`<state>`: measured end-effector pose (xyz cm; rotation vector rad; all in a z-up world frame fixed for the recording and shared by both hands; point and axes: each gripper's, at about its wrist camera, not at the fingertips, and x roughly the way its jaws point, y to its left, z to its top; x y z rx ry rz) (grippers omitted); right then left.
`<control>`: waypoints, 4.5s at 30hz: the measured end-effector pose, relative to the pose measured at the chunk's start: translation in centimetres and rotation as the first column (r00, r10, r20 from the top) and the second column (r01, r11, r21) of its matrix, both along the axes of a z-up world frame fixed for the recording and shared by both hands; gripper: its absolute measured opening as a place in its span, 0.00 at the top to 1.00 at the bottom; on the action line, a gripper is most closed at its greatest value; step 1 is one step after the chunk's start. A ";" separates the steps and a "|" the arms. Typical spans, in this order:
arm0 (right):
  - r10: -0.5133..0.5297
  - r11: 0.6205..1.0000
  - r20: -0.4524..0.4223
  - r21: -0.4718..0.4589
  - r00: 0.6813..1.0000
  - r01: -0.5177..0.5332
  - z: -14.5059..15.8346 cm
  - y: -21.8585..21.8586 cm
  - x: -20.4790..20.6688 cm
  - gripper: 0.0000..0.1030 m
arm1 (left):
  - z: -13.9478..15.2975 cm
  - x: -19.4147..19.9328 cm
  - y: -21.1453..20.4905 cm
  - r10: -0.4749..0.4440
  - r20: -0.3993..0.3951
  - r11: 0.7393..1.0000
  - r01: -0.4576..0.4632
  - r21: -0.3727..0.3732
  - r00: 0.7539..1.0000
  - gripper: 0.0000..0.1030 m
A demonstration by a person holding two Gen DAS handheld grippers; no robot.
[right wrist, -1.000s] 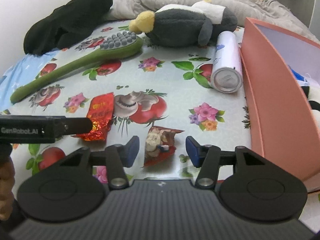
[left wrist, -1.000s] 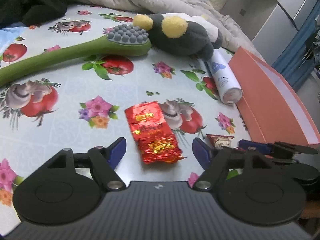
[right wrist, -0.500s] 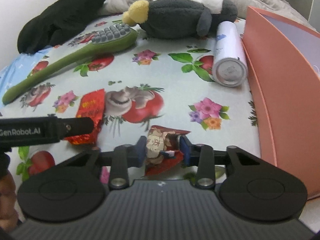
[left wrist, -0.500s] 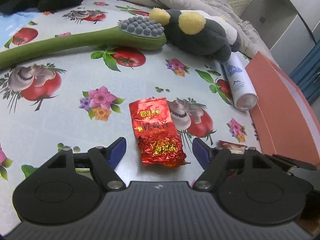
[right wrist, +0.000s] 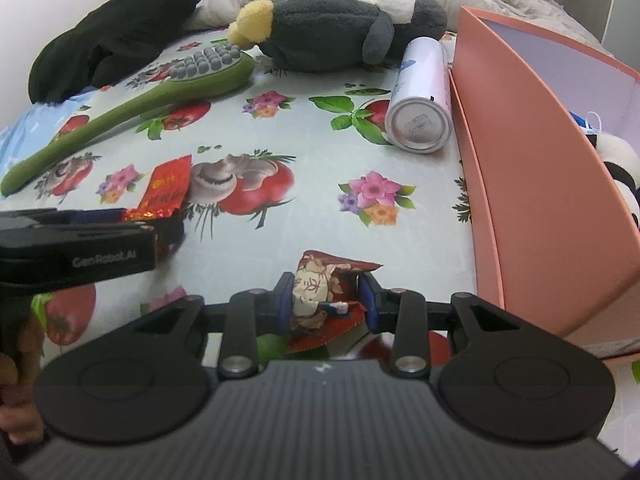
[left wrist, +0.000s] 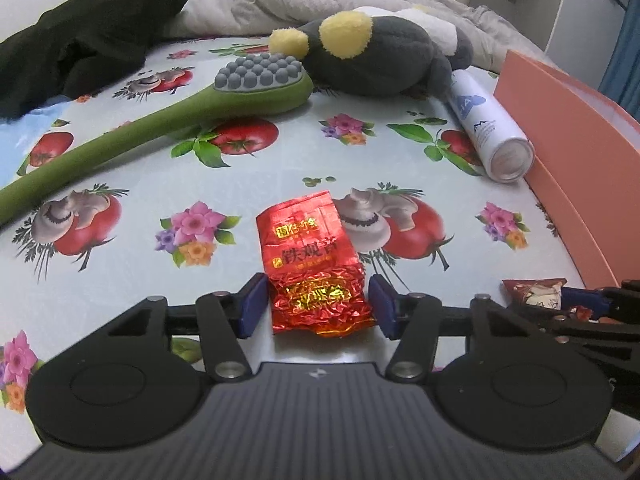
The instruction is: Organize soft objects
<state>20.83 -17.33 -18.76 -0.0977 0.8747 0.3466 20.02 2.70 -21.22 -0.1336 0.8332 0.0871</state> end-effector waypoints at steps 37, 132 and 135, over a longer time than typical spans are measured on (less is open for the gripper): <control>-0.019 0.995 0.164 0.103 0.986 0.002 12.2 -1.7 -3.2 0.64 | 14.4 -3.8 -1.4 -0.106 0.161 0.976 0.134 -0.171 0.981 0.43; -0.417 0.907 0.251 0.183 0.874 0.380 23.5 -20.1 -8.9 0.53 | 27.7 -3.1 -17.9 -0.458 0.209 0.865 0.488 -0.121 0.864 0.25; -0.422 0.903 0.238 0.188 0.874 0.385 22.8 -19.7 -9.7 0.53 | 27.0 -3.7 -17.6 -0.457 0.199 0.865 0.485 -0.129 0.867 0.25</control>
